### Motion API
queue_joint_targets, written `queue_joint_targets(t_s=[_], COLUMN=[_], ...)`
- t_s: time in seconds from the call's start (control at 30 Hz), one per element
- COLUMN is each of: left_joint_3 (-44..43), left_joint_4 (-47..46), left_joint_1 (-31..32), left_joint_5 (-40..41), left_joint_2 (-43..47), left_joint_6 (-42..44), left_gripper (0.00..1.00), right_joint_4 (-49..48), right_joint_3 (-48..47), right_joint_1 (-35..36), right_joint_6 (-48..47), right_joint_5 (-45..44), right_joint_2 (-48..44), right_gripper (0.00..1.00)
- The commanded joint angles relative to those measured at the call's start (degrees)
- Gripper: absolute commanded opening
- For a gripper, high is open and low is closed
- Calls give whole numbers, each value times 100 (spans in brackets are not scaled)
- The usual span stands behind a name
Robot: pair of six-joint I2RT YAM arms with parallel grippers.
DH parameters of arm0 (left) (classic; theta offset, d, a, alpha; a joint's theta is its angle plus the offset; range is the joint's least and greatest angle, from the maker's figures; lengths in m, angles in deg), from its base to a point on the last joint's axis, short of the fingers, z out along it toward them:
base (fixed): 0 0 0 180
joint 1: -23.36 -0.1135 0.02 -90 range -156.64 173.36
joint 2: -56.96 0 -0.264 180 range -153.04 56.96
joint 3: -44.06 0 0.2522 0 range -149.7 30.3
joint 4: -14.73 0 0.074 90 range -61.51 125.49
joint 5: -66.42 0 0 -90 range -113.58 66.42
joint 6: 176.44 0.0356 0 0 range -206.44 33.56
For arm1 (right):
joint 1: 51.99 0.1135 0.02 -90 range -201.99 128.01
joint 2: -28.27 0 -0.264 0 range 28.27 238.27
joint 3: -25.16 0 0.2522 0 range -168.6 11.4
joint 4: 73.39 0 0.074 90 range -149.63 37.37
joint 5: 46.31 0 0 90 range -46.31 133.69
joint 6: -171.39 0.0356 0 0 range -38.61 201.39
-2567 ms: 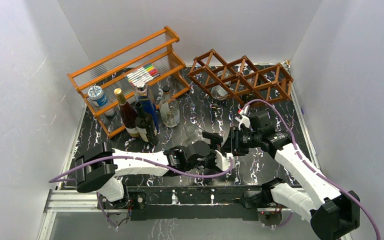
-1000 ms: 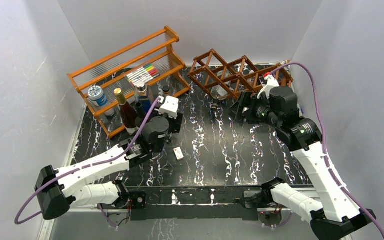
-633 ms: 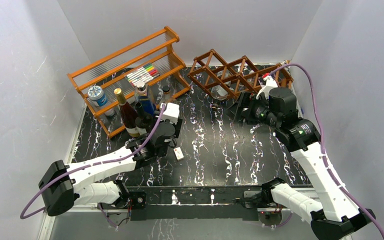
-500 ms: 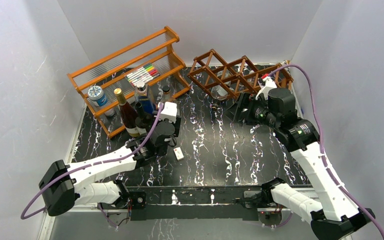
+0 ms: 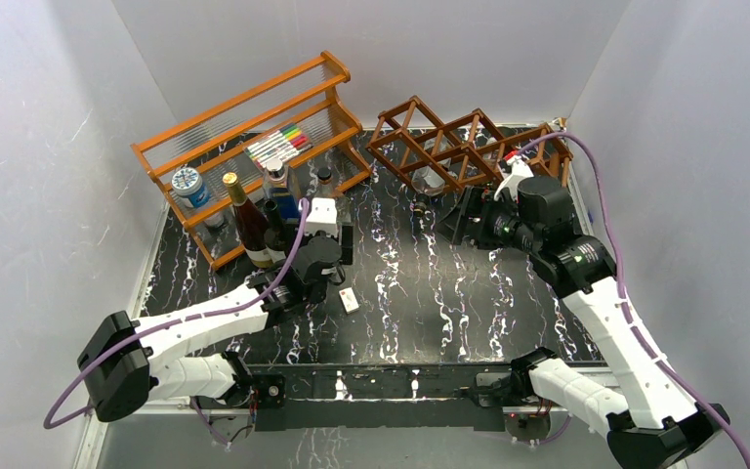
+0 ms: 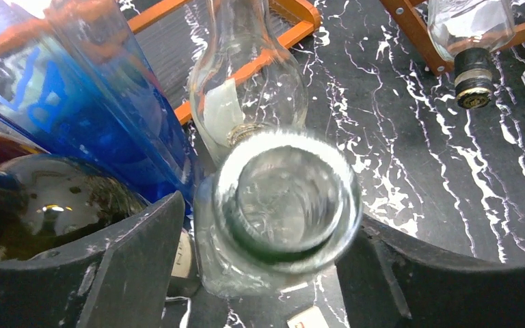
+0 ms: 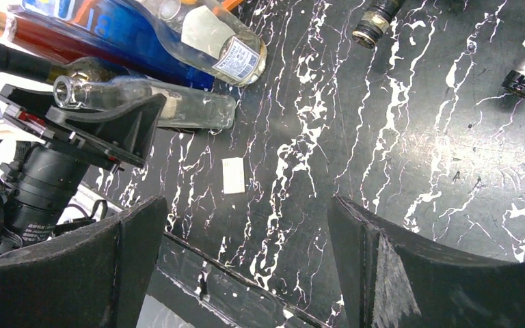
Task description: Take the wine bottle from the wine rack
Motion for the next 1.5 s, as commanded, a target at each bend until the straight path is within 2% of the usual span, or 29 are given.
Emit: queue_joint_targets(t_s=[0.0,0.1,0.17,0.37,0.5,0.57,0.67,0.83,0.97,1.07,1.1,1.2,1.27,1.37,1.47], left_joint_3=[-36,-127,-254,-600,-854,-984,-1179,-1575,-1785,-1991,-2112,-2384,-2407,-1516,-926], left_joint_4=[152,339,548,1148,1329,1457,1653,1747,1304,917,543,-567,-602,-876,-1064], left_joint_1=[-17,-10,-16,-16,-14,-12,-12,-11,-16,-18,-15,-18,-230,-290,-291], left_joint_5=[-14,-135,-222,-422,-1323,-1674,-1946,-2347,-2773,-3039,-3209,-3372,-3687,-3648,-3180], left_joint_2=[72,221,339,802,1199,1410,1708,2024,1963,1712,1462,723,600,1214,1290], left_joint_6=[-163,-121,-93,48,734,949,1164,1425,1931,2357,2729,3290,3146,3319,4023], left_gripper=[82,95,98,98,98,98,98,98,98,98,98,98,98,98,98], right_joint_4=[-279,-300,-324,-439,-523,-485,-389,-1040,-1785,-2129,-2247,-3354,-3946,-4651,-5062], right_joint_3=[47,119,152,314,492,575,613,806,989,1008,959,1142,1199,893,644], right_joint_1=[19,18,18,19,12,19,15,11,18,19,12,17,23,23,52], right_joint_6=[1,-44,-44,19,-77,-190,-265,-196,-135,-119,-123,31,257,465,728], right_joint_5=[75,61,74,161,107,-188,-513,-466,-512,-901,-1251,-2059,-2104,-2304,-2348], right_joint_2=[-25,16,72,160,236,350,570,783,1006,1265,1477,2163,2555,3472,4102], right_gripper=[98,98,98,98,98,98,98,98,98,98,98,98,98,98,98])
